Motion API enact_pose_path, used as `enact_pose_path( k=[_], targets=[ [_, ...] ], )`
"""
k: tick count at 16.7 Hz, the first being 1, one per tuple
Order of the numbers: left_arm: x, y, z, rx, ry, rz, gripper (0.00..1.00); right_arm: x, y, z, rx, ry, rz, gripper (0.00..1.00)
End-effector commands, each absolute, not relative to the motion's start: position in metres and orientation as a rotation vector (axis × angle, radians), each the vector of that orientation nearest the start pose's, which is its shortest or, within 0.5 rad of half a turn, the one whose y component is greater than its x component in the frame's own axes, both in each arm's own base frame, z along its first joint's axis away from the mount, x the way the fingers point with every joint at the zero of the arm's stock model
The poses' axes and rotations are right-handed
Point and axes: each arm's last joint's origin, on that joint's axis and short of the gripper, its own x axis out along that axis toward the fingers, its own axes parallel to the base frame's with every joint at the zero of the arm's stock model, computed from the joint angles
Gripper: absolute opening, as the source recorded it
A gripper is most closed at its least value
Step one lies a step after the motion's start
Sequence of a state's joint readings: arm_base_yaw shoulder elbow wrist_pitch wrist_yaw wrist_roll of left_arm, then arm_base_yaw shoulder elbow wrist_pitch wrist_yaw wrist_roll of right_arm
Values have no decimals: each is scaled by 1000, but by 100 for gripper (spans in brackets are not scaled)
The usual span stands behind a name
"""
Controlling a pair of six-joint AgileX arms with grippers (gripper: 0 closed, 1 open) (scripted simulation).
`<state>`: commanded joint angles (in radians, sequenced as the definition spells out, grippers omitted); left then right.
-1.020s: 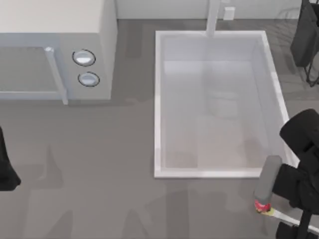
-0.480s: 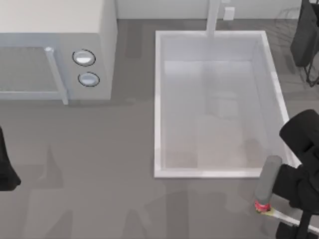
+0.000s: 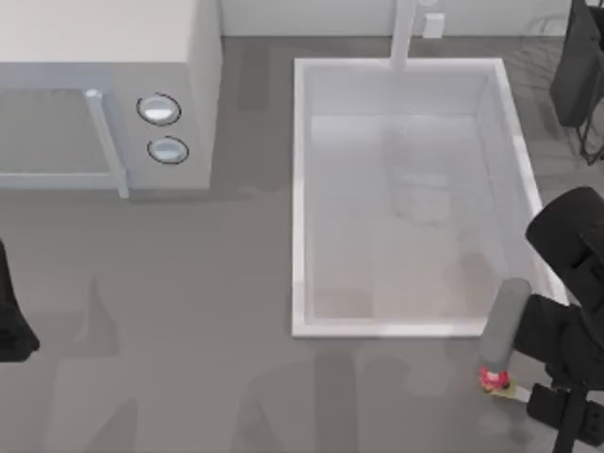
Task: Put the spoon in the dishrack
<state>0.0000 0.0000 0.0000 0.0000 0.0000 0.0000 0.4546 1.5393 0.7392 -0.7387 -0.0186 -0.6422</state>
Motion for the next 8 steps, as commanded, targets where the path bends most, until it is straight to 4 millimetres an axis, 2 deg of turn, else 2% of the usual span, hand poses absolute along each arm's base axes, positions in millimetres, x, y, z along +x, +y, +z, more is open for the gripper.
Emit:
enact_pose_path(
  k=[4,8],
  targets=[
    [106,-1,160,0,0,0,100,224,111,182,-843,1373,867,0],
    [106,-1,160,0,0,0,100,219,108,248,-841,1423,875,0]
  ],
)
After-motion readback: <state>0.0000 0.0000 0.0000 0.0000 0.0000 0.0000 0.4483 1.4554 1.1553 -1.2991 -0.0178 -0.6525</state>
